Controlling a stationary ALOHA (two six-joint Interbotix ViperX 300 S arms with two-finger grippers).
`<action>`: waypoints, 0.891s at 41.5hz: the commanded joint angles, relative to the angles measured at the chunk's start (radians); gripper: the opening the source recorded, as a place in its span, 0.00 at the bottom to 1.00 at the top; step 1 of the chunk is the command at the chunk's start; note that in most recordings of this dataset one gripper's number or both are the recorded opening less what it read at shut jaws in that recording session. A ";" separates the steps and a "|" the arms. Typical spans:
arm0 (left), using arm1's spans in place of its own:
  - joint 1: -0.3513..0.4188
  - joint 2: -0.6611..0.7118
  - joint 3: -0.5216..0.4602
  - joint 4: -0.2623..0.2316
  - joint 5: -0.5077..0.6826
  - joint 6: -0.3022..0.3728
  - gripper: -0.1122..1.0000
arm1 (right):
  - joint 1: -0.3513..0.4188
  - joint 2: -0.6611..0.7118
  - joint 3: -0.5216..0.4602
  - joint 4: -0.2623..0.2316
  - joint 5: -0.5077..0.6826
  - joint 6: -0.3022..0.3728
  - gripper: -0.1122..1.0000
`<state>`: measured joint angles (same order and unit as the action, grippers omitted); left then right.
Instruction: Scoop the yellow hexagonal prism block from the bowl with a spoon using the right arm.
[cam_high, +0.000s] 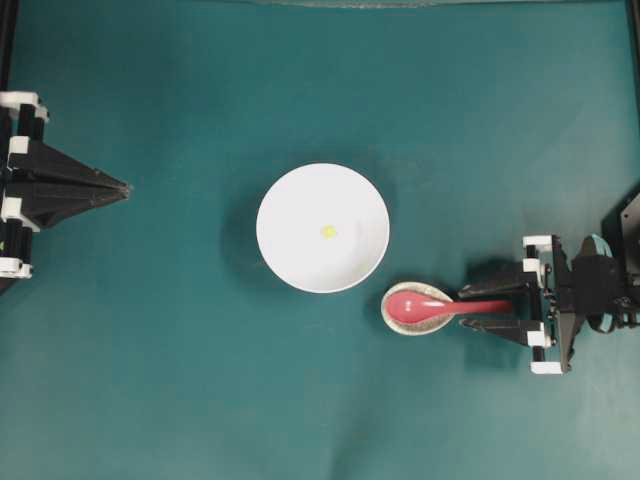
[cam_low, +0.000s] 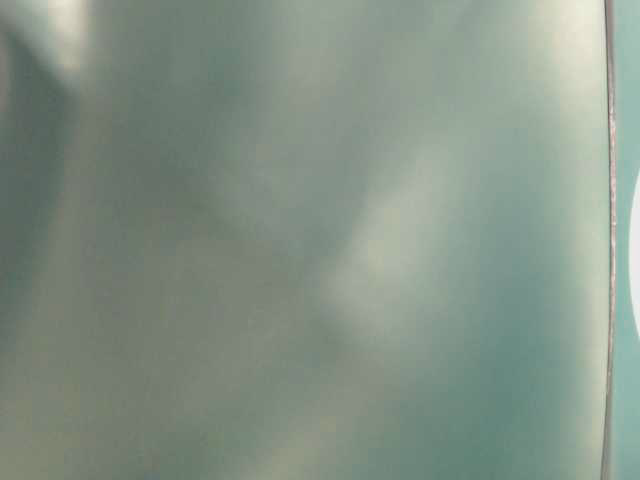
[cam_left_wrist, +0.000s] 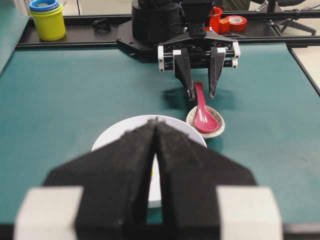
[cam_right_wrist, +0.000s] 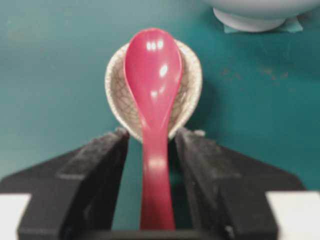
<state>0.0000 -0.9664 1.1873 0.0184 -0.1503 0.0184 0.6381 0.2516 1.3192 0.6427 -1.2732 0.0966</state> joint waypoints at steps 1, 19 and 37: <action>0.002 0.009 -0.009 0.002 -0.005 -0.002 0.10 | 0.003 0.002 -0.008 0.003 -0.003 0.011 0.55; 0.002 0.009 -0.011 0.002 -0.009 -0.002 0.10 | 0.003 0.015 -0.009 0.011 -0.002 0.029 0.55; 0.002 0.009 -0.011 0.002 -0.009 -0.002 0.10 | 0.002 0.015 -0.008 0.011 -0.003 0.034 0.30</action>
<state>0.0000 -0.9664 1.1873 0.0184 -0.1503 0.0184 0.6366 0.2777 1.3131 0.6504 -1.2717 0.1289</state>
